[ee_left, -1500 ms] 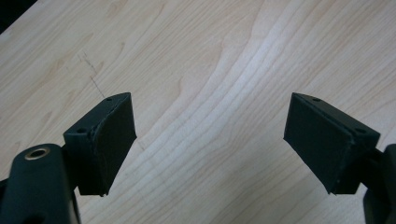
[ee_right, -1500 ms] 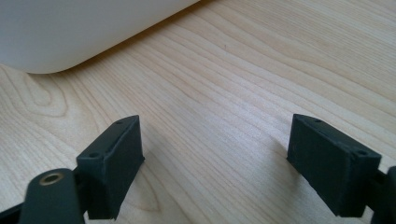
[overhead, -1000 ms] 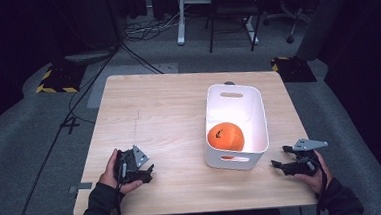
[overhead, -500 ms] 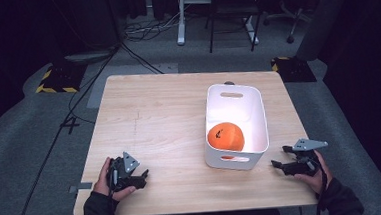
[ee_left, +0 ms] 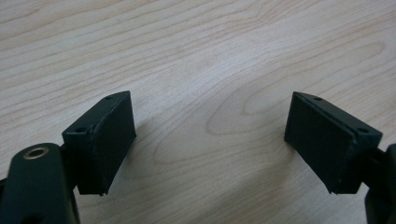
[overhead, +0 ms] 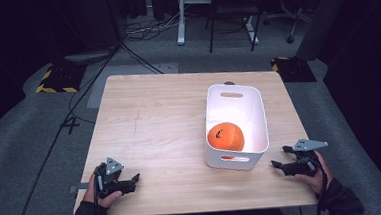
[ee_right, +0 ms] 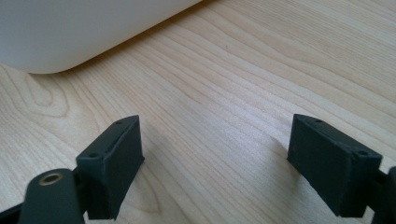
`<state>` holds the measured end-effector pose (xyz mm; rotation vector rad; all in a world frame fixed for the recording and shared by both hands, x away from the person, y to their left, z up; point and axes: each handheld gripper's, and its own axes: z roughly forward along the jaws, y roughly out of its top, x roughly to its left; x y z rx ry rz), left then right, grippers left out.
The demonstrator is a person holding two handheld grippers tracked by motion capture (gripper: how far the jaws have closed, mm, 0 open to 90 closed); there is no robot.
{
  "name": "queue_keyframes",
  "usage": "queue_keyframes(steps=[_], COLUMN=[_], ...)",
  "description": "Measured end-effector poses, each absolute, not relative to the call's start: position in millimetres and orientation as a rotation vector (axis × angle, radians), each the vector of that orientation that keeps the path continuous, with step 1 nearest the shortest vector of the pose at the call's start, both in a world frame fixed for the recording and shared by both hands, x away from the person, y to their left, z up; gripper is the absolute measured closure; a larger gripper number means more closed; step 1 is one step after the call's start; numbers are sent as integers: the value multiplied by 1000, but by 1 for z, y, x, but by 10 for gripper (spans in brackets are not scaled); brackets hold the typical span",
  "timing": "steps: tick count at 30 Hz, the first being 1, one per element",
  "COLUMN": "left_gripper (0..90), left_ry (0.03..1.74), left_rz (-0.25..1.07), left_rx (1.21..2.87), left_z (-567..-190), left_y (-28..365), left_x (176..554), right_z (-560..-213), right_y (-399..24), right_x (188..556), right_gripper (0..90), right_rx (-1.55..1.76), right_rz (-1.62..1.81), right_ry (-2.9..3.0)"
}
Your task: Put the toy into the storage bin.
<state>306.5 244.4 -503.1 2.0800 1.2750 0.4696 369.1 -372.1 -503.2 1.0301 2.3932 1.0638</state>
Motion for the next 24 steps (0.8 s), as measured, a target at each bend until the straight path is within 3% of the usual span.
queue_keyframes(steps=[24], left_gripper=[155], left_ry=[1279], left_rz=[467], left_rx=[2076], left_z=[-504], left_y=[244], left_x=[307], right_z=[-503], right_y=[-372], right_x=[369], right_gripper=[178], right_rx=[1031], right_rz=[1065], right_ry=[2393])
